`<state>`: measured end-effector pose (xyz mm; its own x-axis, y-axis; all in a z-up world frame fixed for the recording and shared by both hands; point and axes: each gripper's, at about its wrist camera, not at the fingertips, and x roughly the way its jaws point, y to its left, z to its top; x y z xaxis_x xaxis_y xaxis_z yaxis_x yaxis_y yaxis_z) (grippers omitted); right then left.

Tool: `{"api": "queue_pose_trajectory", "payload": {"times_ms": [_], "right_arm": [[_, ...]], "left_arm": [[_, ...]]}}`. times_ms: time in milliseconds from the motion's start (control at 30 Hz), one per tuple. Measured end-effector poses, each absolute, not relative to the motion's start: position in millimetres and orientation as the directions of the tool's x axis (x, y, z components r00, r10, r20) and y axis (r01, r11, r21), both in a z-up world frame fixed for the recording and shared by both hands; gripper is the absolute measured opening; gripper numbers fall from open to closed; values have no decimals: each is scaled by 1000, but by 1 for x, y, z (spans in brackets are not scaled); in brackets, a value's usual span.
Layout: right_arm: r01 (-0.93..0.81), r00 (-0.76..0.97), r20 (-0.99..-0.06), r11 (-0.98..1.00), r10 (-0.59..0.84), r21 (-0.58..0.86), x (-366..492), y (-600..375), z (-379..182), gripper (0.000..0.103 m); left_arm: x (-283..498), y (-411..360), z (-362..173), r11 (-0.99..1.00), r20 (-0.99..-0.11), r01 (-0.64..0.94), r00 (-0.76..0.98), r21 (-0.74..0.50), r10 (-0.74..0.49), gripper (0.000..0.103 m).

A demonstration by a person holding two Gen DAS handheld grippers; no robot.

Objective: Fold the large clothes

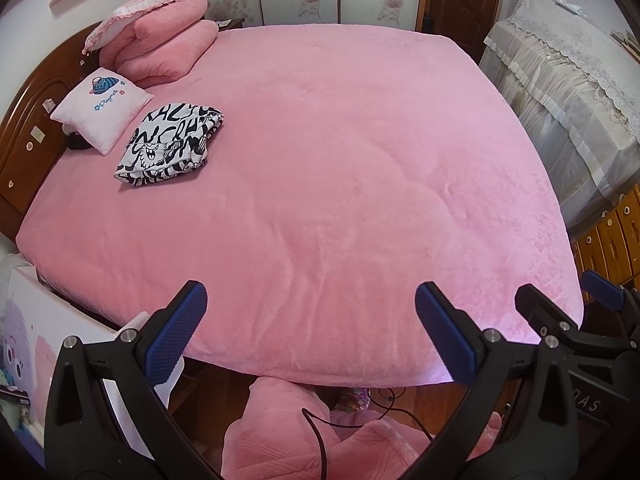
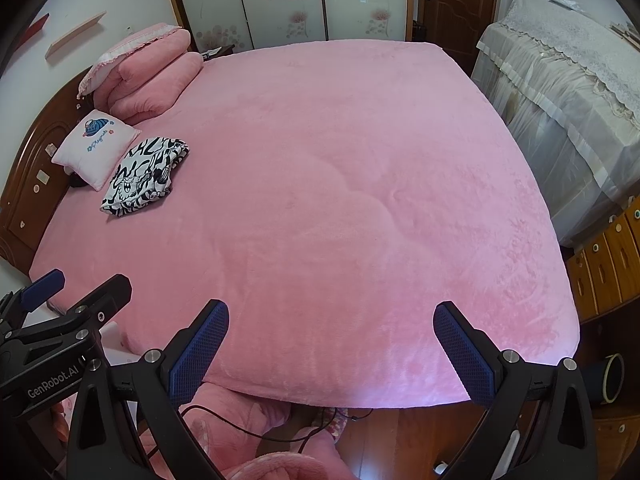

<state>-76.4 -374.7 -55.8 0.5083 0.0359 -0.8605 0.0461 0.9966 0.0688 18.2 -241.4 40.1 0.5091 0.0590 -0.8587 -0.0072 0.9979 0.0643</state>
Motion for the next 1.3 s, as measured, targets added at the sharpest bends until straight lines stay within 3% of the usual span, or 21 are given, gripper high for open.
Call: {"api": "queue_pose_trajectory", "payload": {"times_ms": [1300], "right_arm": [[40,493,-870,998,27,54,-76,-392,-64,103]], "left_arm": [[16,-237,29,998,-868,16,494,65,49,103]]}}
